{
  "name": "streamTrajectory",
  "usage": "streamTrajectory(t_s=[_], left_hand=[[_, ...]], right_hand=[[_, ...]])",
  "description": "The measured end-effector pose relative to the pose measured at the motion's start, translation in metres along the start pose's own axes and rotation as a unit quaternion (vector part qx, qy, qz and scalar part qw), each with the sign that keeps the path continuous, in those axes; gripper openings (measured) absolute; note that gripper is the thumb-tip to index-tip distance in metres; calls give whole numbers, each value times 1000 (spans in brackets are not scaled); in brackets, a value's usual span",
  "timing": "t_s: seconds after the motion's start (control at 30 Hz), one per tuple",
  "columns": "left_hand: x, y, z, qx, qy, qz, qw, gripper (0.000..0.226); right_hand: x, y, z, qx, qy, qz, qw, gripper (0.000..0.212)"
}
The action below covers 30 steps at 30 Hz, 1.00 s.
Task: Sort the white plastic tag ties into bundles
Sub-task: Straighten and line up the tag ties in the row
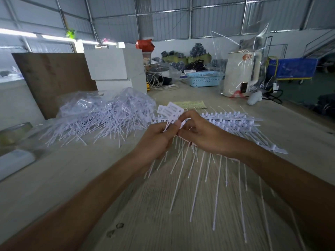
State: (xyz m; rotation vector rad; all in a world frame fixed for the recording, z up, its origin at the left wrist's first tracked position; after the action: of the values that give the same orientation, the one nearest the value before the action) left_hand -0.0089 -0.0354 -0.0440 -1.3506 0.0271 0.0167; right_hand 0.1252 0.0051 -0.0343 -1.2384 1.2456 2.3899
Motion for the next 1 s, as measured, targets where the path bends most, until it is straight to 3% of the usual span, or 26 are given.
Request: streamTrajectory(t_s=[0.1, 0.23, 0.33, 0.4, 0.57, 0.73, 0.87, 0.93, 1.0], left_hand=[[1, 0, -2, -7, 21, 34, 999, 46], [2, -3, -2, 13, 50, 68, 996, 34], [-4, -4, 2, 34, 18, 108, 993, 25], [-10, -1, 6, 39, -5, 180, 983, 23], [-11, 9, 10, 21, 0, 254, 967, 21], [-12, 10, 10, 23, 7, 254, 967, 26], [-13, 2, 7, 43, 9, 199, 979, 24], [-13, -4, 5, 57, 5, 165, 985, 24], [-15, -6, 3, 62, -4, 121, 991, 25]], right_hand=[[2, 5, -5, -25, 28, 12, 999, 29], [6, 5, -7, 10, 97, 39, 995, 50], [-8, -7, -13, 44, 213, -30, 976, 55], [-19, -23, -19, 86, 247, -79, 962, 52], [-20, -50, -10, 89, 114, -108, 984, 43], [-11, -51, -13, 30, 116, -116, 986, 41], [-25, -33, -12, 19, 56, -125, 990, 46], [-30, -20, -10, 5, 74, -116, 991, 51], [-28, -12, -10, -3, 117, -108, 987, 38]])
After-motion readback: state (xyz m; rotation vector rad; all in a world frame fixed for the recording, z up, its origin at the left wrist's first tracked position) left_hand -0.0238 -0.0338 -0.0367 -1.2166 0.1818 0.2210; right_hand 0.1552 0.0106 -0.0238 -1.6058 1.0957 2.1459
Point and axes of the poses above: each hand's wrist, its own z-axis towards the middle knuckle, its own x-axis out of the palm, y = z × x, the point moved 5 cm from there along z, towards the middle knuckle, and after that the axes turned 13 degrees about -z, right-handed, at the moved point
